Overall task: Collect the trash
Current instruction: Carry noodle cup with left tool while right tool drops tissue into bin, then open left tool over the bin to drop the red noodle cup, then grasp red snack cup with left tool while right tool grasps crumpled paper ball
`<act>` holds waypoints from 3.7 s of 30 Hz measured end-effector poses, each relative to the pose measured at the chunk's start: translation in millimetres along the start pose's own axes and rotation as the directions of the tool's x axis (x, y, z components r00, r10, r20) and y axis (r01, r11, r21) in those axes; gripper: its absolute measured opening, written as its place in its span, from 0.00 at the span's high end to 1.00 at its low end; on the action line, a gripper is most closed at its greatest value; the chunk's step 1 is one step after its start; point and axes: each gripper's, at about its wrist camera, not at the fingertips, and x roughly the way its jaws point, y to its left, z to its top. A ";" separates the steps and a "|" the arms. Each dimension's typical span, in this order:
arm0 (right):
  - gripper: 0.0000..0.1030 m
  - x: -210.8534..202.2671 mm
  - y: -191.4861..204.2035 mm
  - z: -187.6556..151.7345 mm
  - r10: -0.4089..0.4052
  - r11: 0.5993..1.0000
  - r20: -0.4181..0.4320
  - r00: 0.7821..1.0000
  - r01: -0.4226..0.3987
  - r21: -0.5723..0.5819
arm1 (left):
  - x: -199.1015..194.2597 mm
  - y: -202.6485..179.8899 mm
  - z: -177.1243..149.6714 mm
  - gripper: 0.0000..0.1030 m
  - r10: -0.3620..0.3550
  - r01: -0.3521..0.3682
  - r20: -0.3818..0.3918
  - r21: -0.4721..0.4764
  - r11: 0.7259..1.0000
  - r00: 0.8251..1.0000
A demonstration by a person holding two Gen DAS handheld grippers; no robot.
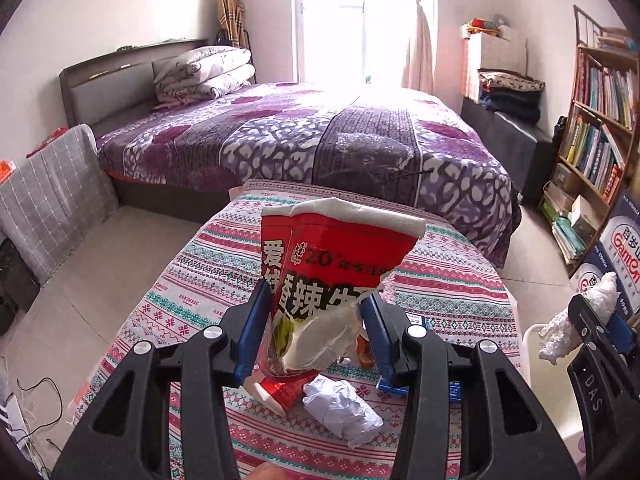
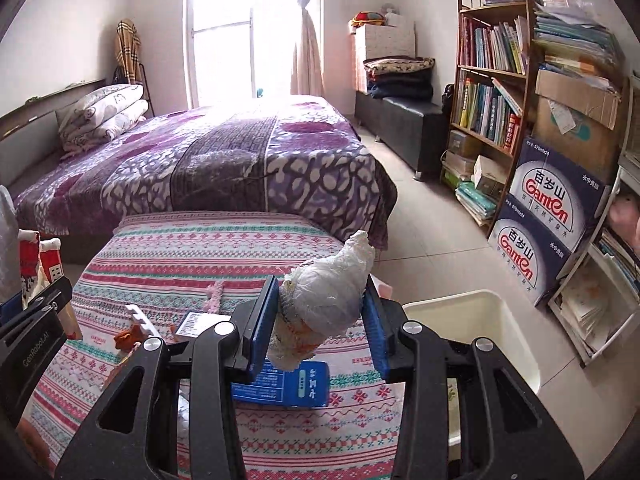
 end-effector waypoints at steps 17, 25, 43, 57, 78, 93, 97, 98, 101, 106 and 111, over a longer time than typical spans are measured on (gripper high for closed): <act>0.62 8.7 -66.6 3.4 -0.150 0.986 -0.029 0.988 0.152 0.065 | -3.8 -65.9 -7.6 0.55 -0.066 0.066 -0.004 0.061 0.996 0.998; 0.62 13.6 -105.8 3.1 -0.220 0.966 -0.075 0.973 0.228 0.122 | -5.2 -102.9 -14.3 0.55 -0.116 0.117 -0.011 0.118 0.986 0.993; 0.19 1.1 -201.3 3.9 -0.361 0.874 -0.110 0.926 0.378 0.305 | -20.3 -199.0 -43.4 0.54 -0.294 0.308 -0.092 0.279 0.910 0.951; 0.11 -17.5 -266.4 6.2 -0.400 0.777 -0.146 0.905 0.419 0.469 | -22.1 -271.5 -58.6 0.53 -0.472 0.540 -0.290 0.232 0.809 0.833; 0.07 -2.1 -216.1 15.7 -0.387 0.831 -0.136 0.912 0.409 0.376 | 12.4 -232.9 -41.1 0.18 -0.335 0.414 -0.289 0.278 0.867 0.897; 0.07 43.2 -88.9 -2.1 -0.191 0.966 -0.242 0.951 0.225 0.125 | 106.5 -79.8 -30.9 0.17 0.053 0.082 -0.441 0.282 0.956 0.896; 0.07 57.6 -47.6 -14.8 -0.107 0.993 -0.300 0.948 0.120 0.024 | 139.9 -36.9 -33.1 0.17 0.110 0.028 -0.506 0.258 0.966 0.856; 0.07 60.9 -36.3 -18.6 -0.082 0.996 -0.316 0.945 0.087 -0.001 | 149.3 -25.1 -34.9 0.17 0.107 0.026 -0.530 0.238 0.971 0.841; 0.07 68.0 -2.2 -28.8 -0.007 0.997 -0.361 0.933 -0.019 -0.069 | 173.6 6.7 -43.1 0.17 0.066 0.033 -0.608 0.150 0.988 0.791; 0.07 73.1 55.5 -48.8 0.117 0.962 -0.422 0.899 -0.208 -0.177 | 194.3 55.1 -57.4 0.18 -0.005 0.029 -0.683 0.024 0.999 0.730; 0.07 73.7 102.2 -71.6 0.215 0.899 -0.496 0.841 -0.369 -0.235 | 196.8 91.5 -71.3 0.47 -0.016 0.017 -0.728 -0.006 1.000 0.686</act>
